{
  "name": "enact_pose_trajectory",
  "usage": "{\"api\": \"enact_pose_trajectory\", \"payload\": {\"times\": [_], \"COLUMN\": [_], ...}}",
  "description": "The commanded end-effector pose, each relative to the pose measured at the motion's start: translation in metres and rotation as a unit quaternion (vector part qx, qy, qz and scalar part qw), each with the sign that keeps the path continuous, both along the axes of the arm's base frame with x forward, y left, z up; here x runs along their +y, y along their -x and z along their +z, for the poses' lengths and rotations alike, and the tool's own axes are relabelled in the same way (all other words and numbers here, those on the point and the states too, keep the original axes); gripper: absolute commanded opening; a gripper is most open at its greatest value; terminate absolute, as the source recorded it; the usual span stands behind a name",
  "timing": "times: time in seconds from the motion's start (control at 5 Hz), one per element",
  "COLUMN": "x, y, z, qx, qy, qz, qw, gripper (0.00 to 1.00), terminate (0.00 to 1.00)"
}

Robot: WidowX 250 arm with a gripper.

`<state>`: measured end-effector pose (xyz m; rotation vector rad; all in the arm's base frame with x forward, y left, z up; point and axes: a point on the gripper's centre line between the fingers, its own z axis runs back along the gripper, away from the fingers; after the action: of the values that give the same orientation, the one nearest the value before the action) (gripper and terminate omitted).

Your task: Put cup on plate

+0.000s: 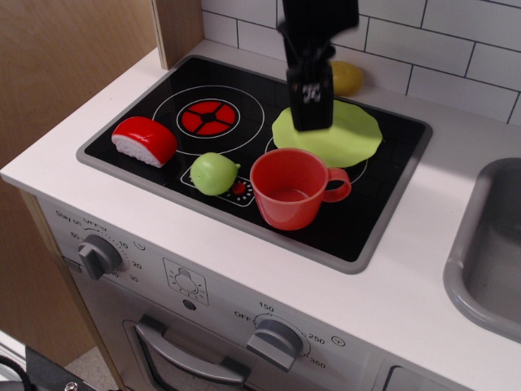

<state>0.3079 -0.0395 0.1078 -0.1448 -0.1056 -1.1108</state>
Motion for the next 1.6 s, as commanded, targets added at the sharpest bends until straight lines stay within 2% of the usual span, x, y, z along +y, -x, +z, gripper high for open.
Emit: {"api": "enact_pose_trajectory", "payload": {"times": [0.0,0.4,0.6,0.8,1.4], "x": [-0.015,-0.025,-0.021,-0.023,-0.023], "y": [0.016,0.021,0.018,0.016,0.011], "z": [-0.011,-0.023,-0.029,-0.033,-0.032], "qx": [-0.026,-0.057,-0.058,-0.050,-0.021], "qy": [-0.026,-0.053,-0.057,-0.056,-0.041], "qz": [-0.005,0.049,0.059,0.065,0.067], "qw": [0.9993,0.9958,0.9949,0.9951,0.9966], "gripper": [1.00,1.00,1.00,0.00,0.00], "terminate": [0.00,0.00,0.00,0.00,0.00]}}
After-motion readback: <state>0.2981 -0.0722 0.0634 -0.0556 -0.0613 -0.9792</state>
